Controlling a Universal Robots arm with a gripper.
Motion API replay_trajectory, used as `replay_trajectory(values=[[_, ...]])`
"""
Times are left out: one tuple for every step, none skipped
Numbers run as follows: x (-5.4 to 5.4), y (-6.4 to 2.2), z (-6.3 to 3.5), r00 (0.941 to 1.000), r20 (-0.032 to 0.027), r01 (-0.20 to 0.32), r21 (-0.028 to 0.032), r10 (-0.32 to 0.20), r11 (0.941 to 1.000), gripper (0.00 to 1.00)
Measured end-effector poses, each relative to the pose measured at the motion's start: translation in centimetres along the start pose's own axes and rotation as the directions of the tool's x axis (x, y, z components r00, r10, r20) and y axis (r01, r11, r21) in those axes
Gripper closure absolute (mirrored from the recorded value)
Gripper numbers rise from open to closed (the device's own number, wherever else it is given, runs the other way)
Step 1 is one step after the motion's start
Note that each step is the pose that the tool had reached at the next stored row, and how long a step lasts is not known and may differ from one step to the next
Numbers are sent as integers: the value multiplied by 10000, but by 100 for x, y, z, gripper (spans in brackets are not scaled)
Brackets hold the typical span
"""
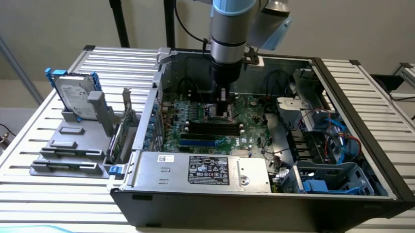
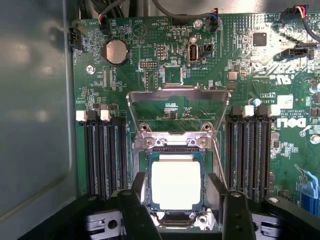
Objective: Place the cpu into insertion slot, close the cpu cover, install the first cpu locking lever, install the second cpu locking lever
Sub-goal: 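Place the cpu into insertion slot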
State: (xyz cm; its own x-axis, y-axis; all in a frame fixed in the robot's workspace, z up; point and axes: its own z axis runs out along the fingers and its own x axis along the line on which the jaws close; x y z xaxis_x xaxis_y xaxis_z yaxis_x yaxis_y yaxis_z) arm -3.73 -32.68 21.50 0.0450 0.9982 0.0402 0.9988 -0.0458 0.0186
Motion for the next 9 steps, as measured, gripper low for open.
replay_trajectory(values=[[-2, -11, -13, 10000, -21, 0, 0, 0, 10000, 52], [-6, -24, -26, 10000, -43, 0, 1, 0, 10000, 52], [-9, -39, -37, 10000, -64, 0, 1, 0, 10000, 58], [-15, -59, -51, 10000, -90, -1, 3, 1, 10000, 64], [-21, -81, -64, 9999, -114, -2, 4, 2, 10000, 64], [-28, -103, -77, 9999, -136, -3, 5, 3, 10000, 70], [-35, -127, -89, 9999, -160, -4, 6, 4, 10000, 76], [-42, -154, -102, 9998, -180, -3, 7, 3, 10000, 76], [-50, -179, -112, 9998, -197, -3, 8, 3, 10000, 82]])
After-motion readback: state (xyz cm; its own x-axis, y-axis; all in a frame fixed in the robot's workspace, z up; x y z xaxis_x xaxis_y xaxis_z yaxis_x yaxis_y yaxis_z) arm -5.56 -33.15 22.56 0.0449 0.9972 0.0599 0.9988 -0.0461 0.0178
